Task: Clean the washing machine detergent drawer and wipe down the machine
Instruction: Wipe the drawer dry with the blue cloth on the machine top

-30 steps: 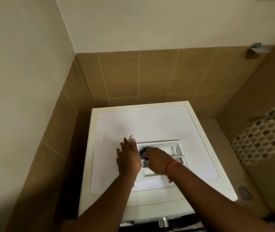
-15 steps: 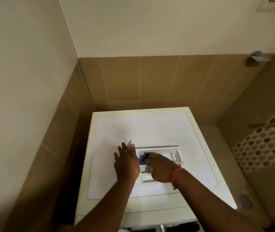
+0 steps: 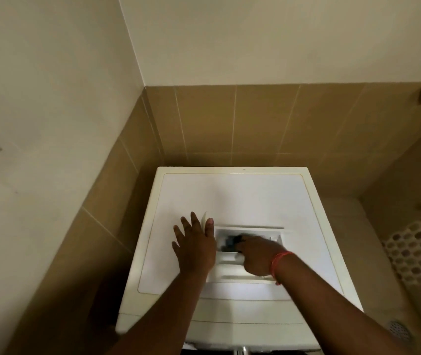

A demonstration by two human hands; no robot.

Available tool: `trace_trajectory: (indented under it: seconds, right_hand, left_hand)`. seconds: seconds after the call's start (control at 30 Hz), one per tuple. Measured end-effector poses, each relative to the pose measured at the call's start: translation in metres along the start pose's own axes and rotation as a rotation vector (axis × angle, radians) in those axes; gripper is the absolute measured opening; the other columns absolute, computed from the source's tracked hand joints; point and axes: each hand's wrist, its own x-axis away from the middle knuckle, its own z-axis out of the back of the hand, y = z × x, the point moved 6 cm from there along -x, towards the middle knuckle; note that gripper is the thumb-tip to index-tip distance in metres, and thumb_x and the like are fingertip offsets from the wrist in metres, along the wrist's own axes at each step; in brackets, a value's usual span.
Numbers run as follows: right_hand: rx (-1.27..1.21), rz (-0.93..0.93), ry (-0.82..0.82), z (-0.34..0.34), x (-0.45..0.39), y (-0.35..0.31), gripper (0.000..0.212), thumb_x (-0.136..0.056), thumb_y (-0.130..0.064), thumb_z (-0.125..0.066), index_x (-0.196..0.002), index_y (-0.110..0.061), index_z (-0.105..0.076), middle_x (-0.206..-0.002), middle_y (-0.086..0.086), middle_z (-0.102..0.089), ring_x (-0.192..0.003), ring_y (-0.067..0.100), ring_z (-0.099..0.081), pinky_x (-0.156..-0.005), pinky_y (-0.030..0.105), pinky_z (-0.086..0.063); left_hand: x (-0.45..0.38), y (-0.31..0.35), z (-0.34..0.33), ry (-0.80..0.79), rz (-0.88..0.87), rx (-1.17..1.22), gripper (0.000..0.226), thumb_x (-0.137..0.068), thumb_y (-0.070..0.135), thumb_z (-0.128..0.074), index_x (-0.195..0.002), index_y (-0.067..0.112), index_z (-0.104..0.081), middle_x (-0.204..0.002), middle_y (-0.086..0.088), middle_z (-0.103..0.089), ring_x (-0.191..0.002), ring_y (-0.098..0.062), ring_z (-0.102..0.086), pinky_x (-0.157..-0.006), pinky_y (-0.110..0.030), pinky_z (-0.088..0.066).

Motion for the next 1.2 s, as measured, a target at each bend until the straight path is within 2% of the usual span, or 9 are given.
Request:
trace_trajectory:
  seconds: [0.1,0.2,0.37,0.63,0.77,0.93,1.0,1.07,1.2]
  right_hand:
    - [0.191,-0.187,-0.083,0.008,0.010,0.024,0.048,-0.093,-0.017,-0.047,-0.140,-0.019,-0.048,-0.145,0.009,-0.048,-0.131,0.029,-0.047,-0.107,0.039,-0.042]
    - [0.128,-0.058,-0.036,0.008,0.002,0.001,0.049,-0.088,-0.012,-0.048,-0.137,-0.016,-0.054,-0.142,0.013,-0.048,-0.130,0.031,-0.048,-0.107,0.039,-0.043]
    - [-0.120,0.189,0.019,0.001,0.005,-0.021,0.066,-0.084,-0.002,-0.050,-0.148,-0.016,-0.040,-0.151,0.006,-0.037,-0.139,0.025,-0.033,-0.117,0.031,-0.026]
    - [0.203,-0.013,-0.134,0.027,0.029,0.039,0.046,-0.096,-0.013,-0.041,-0.141,-0.018,-0.048,-0.139,0.010,-0.054,-0.122,0.029,-0.054,-0.094,0.028,-0.043]
    - [0.177,0.021,0.024,0.006,0.010,0.004,0.037,-0.085,-0.020,-0.049,-0.118,-0.014,-0.066,-0.127,0.013,-0.060,-0.121,0.033,-0.051,-0.100,0.037,-0.046]
    - [-0.477,0.172,0.230,0.017,-0.007,-0.026,0.018,-0.085,-0.007,-0.054,-0.091,-0.010,-0.071,-0.089,0.001,-0.064,-0.086,0.019,-0.060,-0.075,0.029,-0.043]
    - [-0.728,0.106,0.495,0.033,0.001,-0.015,0.025,-0.083,-0.003,-0.054,-0.092,-0.017,-0.073,-0.081,-0.006,-0.064,-0.076,0.009,-0.058,-0.069,0.024,-0.044]
    - [-0.779,0.035,0.809,0.045,0.013,-0.008,0.027,-0.088,-0.003,-0.053,-0.102,-0.018,-0.070,-0.091,-0.005,-0.062,-0.082,0.009,-0.057,-0.072,0.020,-0.045]
    - [-0.644,0.151,0.683,0.024,-0.008,-0.047,0.031,-0.092,-0.006,-0.050,-0.116,-0.014,-0.066,-0.111,0.003,-0.063,-0.097,0.019,-0.058,-0.086,0.031,-0.047]
  left_hand:
    - [-0.001,-0.002,0.001,0.018,0.010,-0.031,0.083,-0.085,0.065,0.001,-0.156,0.021,-0.002,-0.164,-0.010,-0.004,-0.150,-0.035,-0.004,-0.119,-0.056,-0.017]
    - [-0.003,-0.004,-0.004,0.014,0.025,-0.067,0.075,-0.093,0.061,-0.005,-0.157,0.022,-0.001,-0.164,-0.009,-0.003,-0.150,-0.035,-0.003,-0.119,-0.055,-0.017]
    - [-0.005,-0.005,-0.005,0.015,0.046,-0.020,0.068,-0.099,0.056,-0.014,-0.157,0.021,-0.006,-0.164,-0.009,-0.007,-0.150,-0.034,-0.006,-0.119,-0.053,-0.018]
    - [-0.003,-0.010,-0.009,0.061,0.077,-0.036,0.064,-0.102,0.049,-0.021,-0.157,0.022,-0.004,-0.164,-0.010,-0.005,-0.150,-0.037,-0.004,-0.116,-0.057,-0.021]
    - [-0.001,-0.006,-0.006,0.036,0.107,0.096,0.069,-0.098,0.056,-0.010,-0.157,0.022,-0.007,-0.164,-0.007,-0.005,-0.151,-0.033,-0.003,-0.118,-0.055,-0.014]
    - [-0.001,-0.007,-0.007,0.010,0.106,0.171,0.076,-0.092,0.064,-0.003,-0.157,0.024,-0.011,-0.164,-0.005,-0.008,-0.151,-0.031,-0.004,-0.119,-0.055,-0.011]
    - [-0.002,-0.006,-0.008,-0.001,0.057,0.193,0.074,-0.095,0.065,-0.003,-0.156,0.025,-0.013,-0.164,-0.004,-0.008,-0.151,-0.029,-0.004,-0.120,-0.055,-0.010]
    - [-0.007,-0.007,-0.011,-0.013,0.021,0.205,0.068,-0.098,0.061,-0.003,-0.156,0.027,-0.011,-0.165,-0.003,-0.008,-0.151,-0.028,-0.003,-0.121,-0.055,-0.009]
    - [-0.001,-0.005,-0.010,-0.086,0.080,0.324,0.065,-0.098,0.061,-0.005,-0.155,0.033,-0.012,-0.164,0.001,-0.007,-0.151,-0.024,0.001,-0.122,-0.051,-0.002]
